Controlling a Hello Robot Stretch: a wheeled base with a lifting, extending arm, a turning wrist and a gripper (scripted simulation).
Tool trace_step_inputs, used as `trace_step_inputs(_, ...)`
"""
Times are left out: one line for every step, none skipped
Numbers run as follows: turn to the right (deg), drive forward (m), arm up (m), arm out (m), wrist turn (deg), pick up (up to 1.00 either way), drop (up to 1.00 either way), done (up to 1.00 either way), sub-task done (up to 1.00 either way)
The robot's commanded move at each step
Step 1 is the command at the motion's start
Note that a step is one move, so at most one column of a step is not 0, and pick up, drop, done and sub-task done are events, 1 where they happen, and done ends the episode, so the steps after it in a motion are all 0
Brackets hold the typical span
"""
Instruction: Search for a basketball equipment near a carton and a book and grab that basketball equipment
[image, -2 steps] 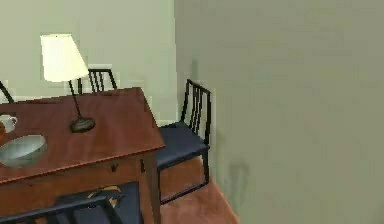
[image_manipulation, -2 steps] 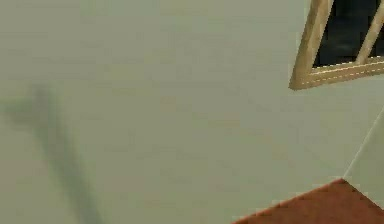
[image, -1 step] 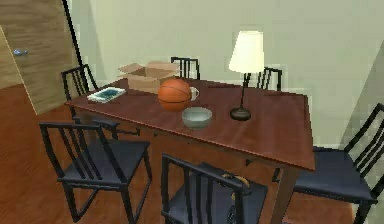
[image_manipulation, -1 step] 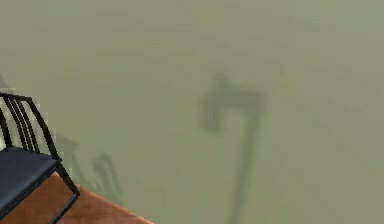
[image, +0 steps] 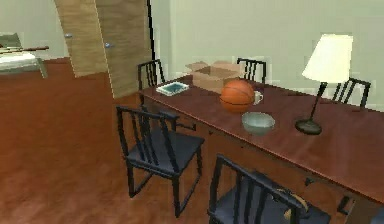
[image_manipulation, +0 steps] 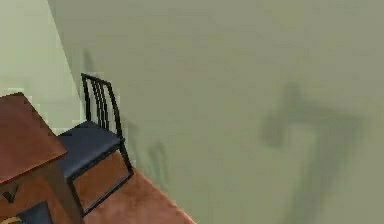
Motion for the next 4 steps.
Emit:
trace_step_inputs(0.0,0.45,0.00,0.00,0.0,0.00,0.00,0.00,0.00)
trace_step_inputs(-45.0,0.00,0.00,0.00,0.0,0.00,0.00,0.00,0.00)
trace_step_inputs(-24.0,0.00,0.00,0.00,0.0,0.00,0.00,0.00,0.00)
trace_step_inputs(0.0,0.00,0.50,0.00,0.0,0.00,0.00,0.00,0.00)
